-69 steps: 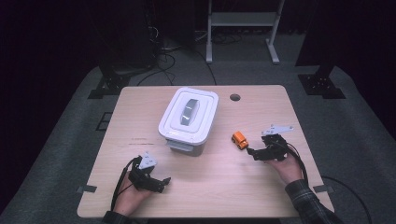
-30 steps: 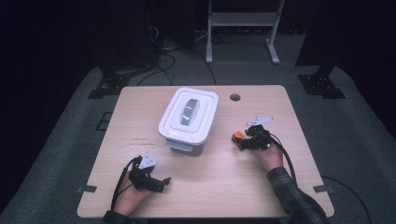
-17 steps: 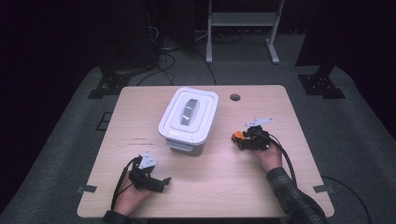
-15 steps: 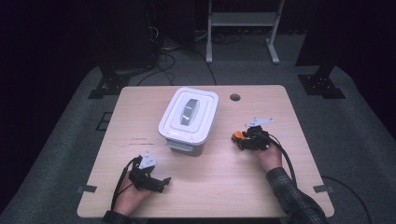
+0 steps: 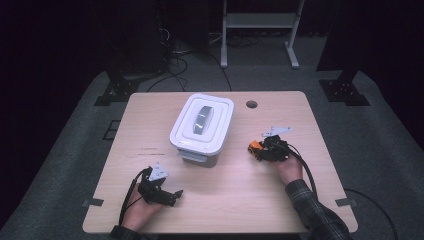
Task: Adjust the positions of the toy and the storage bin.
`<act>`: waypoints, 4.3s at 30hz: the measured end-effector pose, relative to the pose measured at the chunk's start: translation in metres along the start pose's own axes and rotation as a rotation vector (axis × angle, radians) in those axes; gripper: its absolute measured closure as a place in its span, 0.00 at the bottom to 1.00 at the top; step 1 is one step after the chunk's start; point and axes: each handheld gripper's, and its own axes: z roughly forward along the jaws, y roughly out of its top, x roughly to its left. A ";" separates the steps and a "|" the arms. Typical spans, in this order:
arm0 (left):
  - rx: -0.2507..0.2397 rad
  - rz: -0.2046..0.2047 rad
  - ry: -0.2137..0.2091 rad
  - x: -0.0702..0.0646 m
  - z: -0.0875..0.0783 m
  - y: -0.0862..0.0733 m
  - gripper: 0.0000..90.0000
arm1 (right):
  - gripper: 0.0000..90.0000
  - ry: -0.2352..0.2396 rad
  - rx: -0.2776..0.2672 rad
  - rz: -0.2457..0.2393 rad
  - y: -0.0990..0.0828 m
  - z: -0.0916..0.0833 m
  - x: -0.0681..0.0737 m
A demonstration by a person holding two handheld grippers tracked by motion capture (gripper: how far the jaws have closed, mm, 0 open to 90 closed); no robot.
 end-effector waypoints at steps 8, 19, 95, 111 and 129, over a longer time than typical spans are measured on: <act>-0.001 0.000 0.000 0.000 0.000 0.000 0.00 | 0.65 -0.006 0.005 -0.009 0.001 -0.002 0.000; 0.000 0.002 -0.001 0.000 0.000 0.000 0.00 | 0.65 -0.011 0.005 -0.011 -0.001 -0.012 -0.002; 0.000 0.000 0.001 0.000 0.001 0.001 0.00 | 0.49 -0.090 0.015 0.080 -0.094 -0.107 -0.046; 0.022 -0.022 -0.015 0.002 -0.001 0.003 0.00 | 0.14 -0.063 -0.057 0.082 -0.078 -0.108 -0.034; 0.020 -0.056 -0.037 0.009 -0.006 0.005 0.00 | 0.01 0.088 -0.090 -0.029 -0.057 -0.076 0.016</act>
